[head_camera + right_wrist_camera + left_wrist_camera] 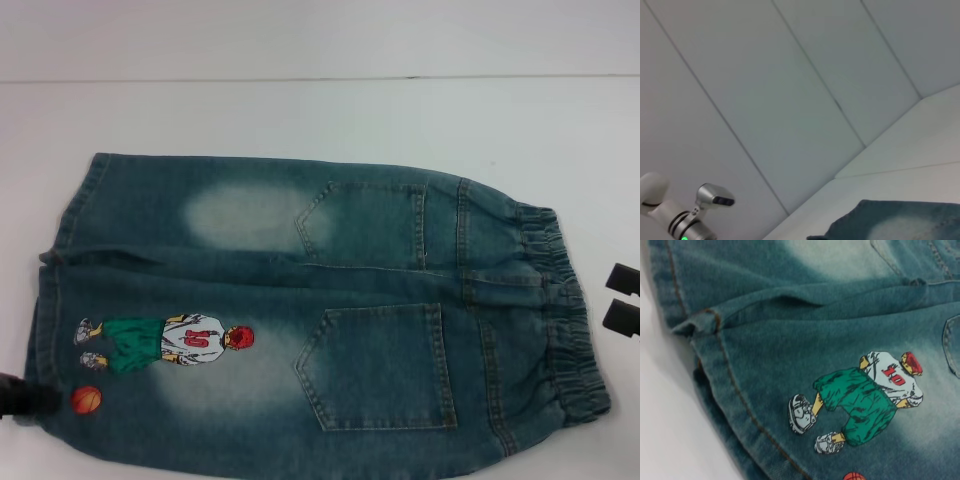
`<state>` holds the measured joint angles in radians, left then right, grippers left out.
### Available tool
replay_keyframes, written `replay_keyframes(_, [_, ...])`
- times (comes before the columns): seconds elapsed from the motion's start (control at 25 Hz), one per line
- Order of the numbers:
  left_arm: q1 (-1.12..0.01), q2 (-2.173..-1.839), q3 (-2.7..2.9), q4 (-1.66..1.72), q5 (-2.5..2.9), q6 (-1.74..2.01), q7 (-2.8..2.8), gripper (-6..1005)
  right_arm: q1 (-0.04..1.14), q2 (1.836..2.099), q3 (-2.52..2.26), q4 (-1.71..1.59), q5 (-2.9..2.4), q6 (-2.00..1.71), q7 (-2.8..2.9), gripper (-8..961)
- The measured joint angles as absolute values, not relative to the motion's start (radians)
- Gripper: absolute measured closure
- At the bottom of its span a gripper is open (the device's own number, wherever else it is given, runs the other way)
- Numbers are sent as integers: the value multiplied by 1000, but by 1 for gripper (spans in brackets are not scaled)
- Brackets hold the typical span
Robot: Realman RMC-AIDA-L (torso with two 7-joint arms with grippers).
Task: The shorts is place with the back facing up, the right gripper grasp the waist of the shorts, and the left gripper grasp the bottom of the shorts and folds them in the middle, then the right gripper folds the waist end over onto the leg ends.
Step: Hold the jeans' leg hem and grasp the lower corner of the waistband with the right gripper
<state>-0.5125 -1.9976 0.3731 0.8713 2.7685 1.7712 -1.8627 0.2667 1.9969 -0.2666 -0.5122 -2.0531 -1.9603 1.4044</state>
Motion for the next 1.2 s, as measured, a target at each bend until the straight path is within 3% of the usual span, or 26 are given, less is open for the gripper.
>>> replay_keyframes(1.2, [-546, -2012, 386, 886, 2755, 1746, -1879, 909, 83, 1994, -109, -512, -2062, -1848, 1482, 42])
